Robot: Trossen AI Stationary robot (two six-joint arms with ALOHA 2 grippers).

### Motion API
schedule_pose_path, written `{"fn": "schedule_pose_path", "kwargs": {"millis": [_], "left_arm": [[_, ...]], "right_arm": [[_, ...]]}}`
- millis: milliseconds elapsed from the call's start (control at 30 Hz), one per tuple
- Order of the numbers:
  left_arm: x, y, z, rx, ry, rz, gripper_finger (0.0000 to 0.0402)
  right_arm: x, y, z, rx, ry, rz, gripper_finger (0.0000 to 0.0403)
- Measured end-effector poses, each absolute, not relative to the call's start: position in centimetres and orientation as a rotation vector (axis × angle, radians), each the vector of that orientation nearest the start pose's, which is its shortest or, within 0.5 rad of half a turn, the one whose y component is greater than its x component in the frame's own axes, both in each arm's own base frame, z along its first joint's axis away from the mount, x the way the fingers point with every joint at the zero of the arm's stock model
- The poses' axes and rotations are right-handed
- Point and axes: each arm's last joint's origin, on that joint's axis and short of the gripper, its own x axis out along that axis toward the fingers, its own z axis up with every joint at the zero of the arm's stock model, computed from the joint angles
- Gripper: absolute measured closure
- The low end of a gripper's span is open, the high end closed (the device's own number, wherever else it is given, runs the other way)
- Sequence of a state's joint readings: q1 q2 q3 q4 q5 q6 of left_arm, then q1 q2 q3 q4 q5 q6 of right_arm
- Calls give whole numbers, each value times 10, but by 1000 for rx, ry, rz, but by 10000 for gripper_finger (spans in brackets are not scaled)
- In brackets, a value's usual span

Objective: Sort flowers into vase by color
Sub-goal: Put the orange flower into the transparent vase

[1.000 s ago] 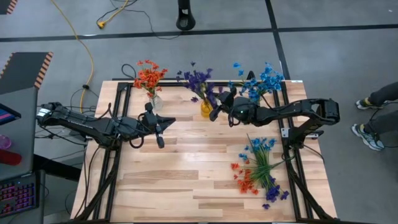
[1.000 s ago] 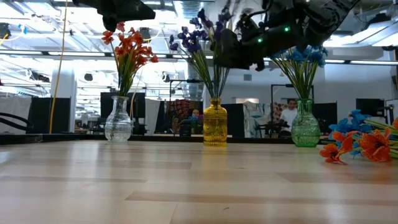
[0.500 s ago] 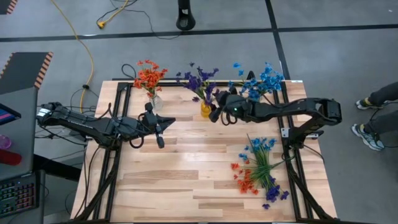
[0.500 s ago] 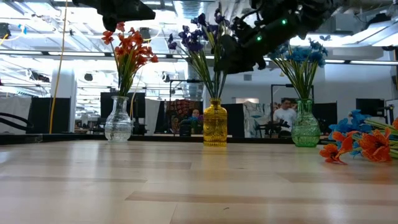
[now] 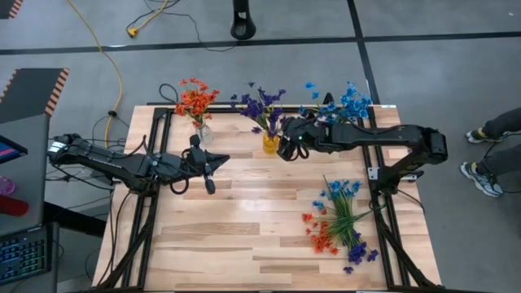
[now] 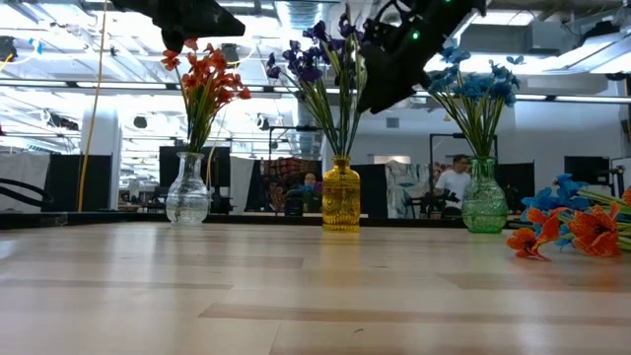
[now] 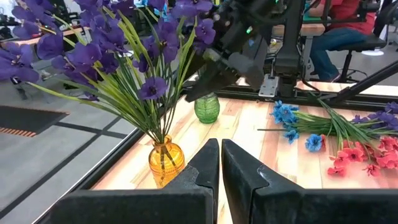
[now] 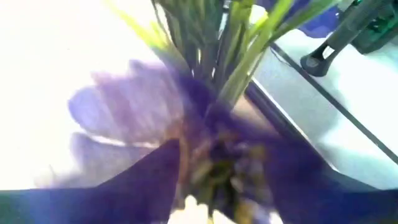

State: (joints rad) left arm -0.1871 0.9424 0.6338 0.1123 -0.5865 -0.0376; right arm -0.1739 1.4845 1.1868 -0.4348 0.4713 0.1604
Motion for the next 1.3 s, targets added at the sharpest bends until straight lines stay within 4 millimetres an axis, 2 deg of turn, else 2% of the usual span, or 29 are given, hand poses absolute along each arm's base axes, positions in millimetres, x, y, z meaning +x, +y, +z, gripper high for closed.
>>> {"fn": "schedule_pose_path", "kwargs": {"millis": [300, 567, 800, 1033, 1300], "left_arm": [[206, -23, 282, 38, 176, 402, 397], [205, -23, 280, 48, 201, 402, 397], [206, -23, 279, 35, 204, 394, 397], [223, -26, 266, 21, 248, 297, 397], [243, -30, 250, 76, 271, 284, 397]], "right_arm": [[307, -32, 312, 72, 796, -607, 152], [297, 17, 324, 312, 851, -554, 152], [277, 63, 316, 517, 984, -557, 152], [247, 101, 308, 417, 1213, -475, 152], [220, 135, 280, 349, 1427, -325, 152]]}}
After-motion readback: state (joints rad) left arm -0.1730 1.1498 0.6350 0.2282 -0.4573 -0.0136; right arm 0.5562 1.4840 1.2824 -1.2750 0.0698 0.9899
